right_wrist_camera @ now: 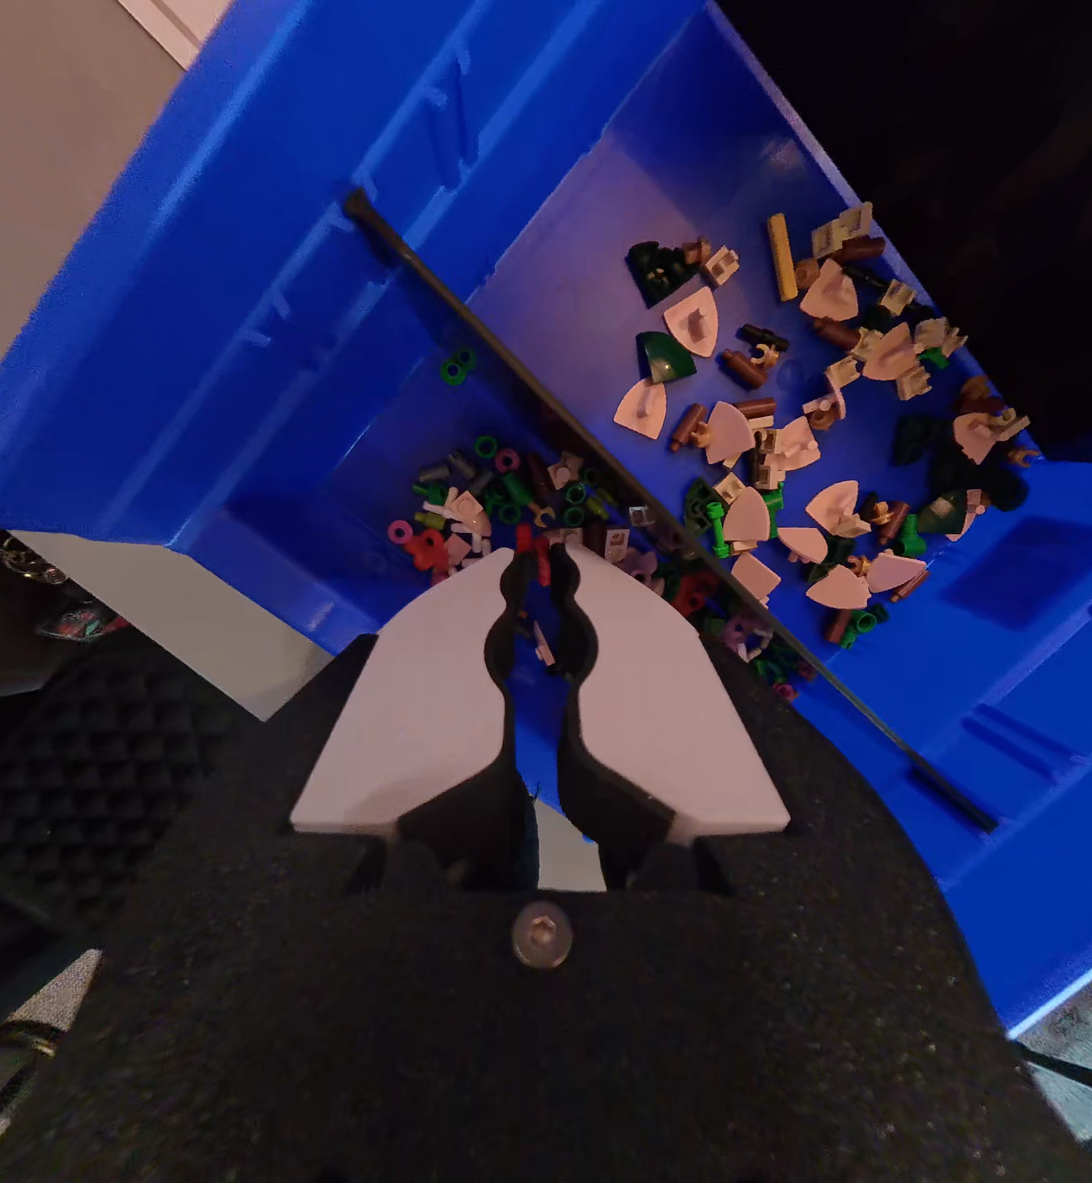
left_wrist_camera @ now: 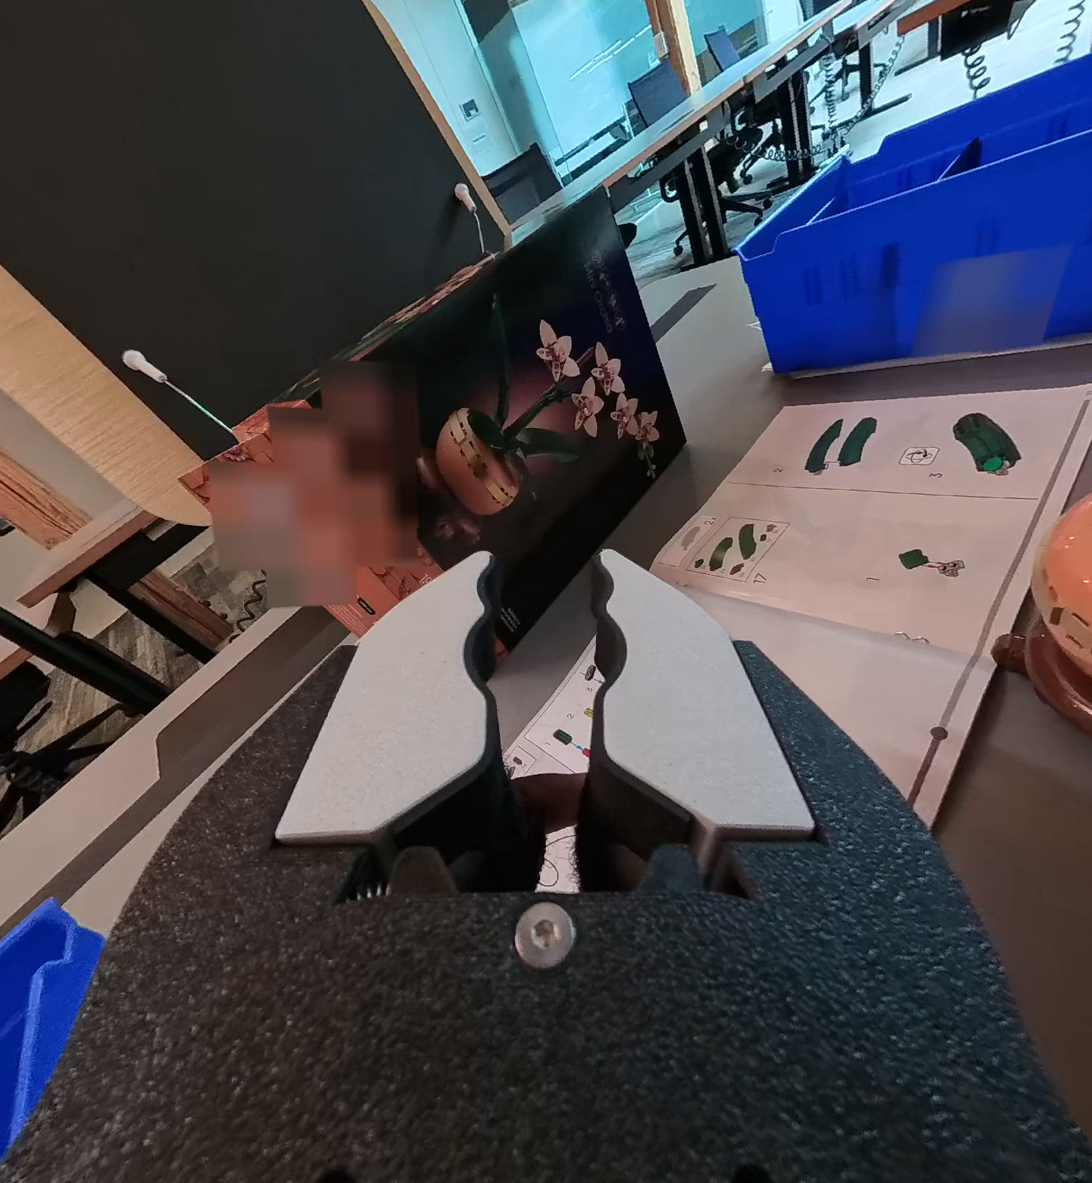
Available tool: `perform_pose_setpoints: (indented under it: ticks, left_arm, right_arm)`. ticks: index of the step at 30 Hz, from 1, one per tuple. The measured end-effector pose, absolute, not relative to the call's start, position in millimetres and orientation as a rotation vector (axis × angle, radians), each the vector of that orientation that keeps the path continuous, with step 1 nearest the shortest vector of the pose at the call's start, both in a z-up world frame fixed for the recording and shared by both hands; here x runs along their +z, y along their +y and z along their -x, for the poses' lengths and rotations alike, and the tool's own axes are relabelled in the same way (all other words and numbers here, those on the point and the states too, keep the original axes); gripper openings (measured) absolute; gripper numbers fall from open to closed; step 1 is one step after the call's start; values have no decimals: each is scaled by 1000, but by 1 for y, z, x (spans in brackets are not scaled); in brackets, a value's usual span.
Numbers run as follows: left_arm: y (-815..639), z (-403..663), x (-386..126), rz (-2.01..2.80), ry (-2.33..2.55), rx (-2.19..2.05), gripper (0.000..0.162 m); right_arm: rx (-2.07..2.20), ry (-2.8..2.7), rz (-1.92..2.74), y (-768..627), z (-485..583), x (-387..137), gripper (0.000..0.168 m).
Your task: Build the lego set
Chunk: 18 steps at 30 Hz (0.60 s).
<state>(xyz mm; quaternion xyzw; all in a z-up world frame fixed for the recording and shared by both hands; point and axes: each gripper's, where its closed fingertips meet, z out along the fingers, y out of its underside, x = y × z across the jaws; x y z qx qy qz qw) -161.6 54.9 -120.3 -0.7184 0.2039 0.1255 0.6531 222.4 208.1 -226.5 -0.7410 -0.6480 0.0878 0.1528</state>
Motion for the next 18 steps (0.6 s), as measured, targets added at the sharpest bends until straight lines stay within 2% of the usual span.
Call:
perform_pose_setpoints:
  ticks: [18]
  left_arm:
    - [54, 154, -114, 1621, 481, 293, 26]
  right_arm:
    - [375, -1798, 2107, 207, -220, -224, 8]
